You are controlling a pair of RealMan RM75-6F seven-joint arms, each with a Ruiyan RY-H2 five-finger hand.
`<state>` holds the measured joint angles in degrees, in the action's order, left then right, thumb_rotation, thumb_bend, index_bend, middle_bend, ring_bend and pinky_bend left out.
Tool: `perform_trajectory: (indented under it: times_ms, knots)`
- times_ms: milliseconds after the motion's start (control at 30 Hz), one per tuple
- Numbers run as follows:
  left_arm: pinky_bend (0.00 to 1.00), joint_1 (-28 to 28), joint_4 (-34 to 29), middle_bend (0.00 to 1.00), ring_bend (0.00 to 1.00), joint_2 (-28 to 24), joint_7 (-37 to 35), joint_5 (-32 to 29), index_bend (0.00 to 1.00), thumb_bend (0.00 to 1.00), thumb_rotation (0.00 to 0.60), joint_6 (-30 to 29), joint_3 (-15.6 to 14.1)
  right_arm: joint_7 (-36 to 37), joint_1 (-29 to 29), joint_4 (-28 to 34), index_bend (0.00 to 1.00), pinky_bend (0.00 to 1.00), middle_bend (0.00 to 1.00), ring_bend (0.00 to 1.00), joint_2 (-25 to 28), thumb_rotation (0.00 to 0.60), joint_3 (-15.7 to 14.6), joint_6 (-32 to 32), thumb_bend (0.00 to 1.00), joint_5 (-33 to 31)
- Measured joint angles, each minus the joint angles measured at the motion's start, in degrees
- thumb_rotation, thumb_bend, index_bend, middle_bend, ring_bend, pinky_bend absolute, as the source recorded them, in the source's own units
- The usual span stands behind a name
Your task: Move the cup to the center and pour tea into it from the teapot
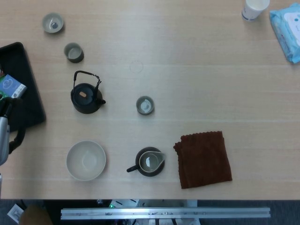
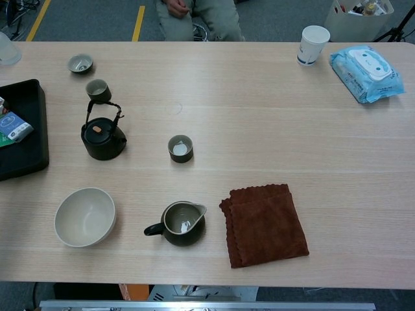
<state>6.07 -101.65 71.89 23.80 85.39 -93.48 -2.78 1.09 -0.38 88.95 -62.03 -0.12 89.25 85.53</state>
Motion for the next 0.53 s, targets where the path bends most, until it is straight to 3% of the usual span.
perform_trajectory:
  times_ms: [233,533]
  knots:
    - [0.13,-2.30,-1.40,0.33,0.20,-0.94,0.36,2.59,0.29,0.29,0.600,-1.22,-1.13,-0.86,-0.21,1.05,0.14,0.05,0.10,0.00,0.17,0.600,-0.23,0.11,0.21,1.61]
    - [0.13,-3.60,-1.46,0.33,0.20,-1.12,0.07,3.49,0.29,0.29,0.600,-1.40,-0.54,-2.39,-0.02,2.18,0.14,0.05,0.10,0.00,0.48,0.600,-0.45,-0.74,0.21,2.71]
